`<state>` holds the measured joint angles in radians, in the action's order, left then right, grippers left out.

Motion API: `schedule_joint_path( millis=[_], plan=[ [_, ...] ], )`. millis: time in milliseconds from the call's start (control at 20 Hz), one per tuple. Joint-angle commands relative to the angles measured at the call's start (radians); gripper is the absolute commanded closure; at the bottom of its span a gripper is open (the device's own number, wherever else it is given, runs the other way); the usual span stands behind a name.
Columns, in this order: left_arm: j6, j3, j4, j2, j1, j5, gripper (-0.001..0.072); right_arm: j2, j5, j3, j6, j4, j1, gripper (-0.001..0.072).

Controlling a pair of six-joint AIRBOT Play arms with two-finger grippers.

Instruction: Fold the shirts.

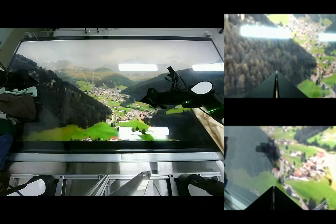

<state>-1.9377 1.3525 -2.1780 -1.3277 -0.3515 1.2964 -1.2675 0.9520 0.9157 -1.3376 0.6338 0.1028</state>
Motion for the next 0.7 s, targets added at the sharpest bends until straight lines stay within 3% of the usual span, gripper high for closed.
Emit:
schedule_joint_path(
  millis=[0,150,250,300,350,550,600,650],
  plan=[
    [0.002,0.004,0.01,0.0,0.001,-0.003,0.069,0.0,0.001,0.0,0.0,0.0,0.001,0.0676],
    [0.002,0.004,0.011,0.0,0.0,-0.002,0.0687,0.0,0.001,0.0,0.0,0.0,0.001,0.0676],
    [0.002,0.006,0.012,0.0,-0.008,-0.011,0.0288,0.0,0.002,0.0,0.0,0.0,0.001,0.0676],
    [0.002,0.018,0.016,-0.003,-0.021,-0.023,0.0126,0.0,0.001,0.0,0.0,0.0,0.001,0.0676],
    [0.014,0.043,0.016,-0.013,-0.043,-0.042,0.006,0.0,0.001,0.0,0.0,0.0,0.001,0.0676],
    [0.127,0.262,0.276,-0.153,-0.166,-0.134,0.0056,0.0,0.001,0.0,0.0,0.0,0.001,0.0676],
    [0.137,0.314,0.334,-0.207,-0.19,-0.14,-0.0011,0.0,0.001,0.0,0.0,0.0,0.001,0.0676],
    [0.141,0.352,0.351,-0.261,-0.211,-0.15,-0.0008,0.0,-0.011,0.0,0.0,-0.004,0.001,0.0676]
  ],
)
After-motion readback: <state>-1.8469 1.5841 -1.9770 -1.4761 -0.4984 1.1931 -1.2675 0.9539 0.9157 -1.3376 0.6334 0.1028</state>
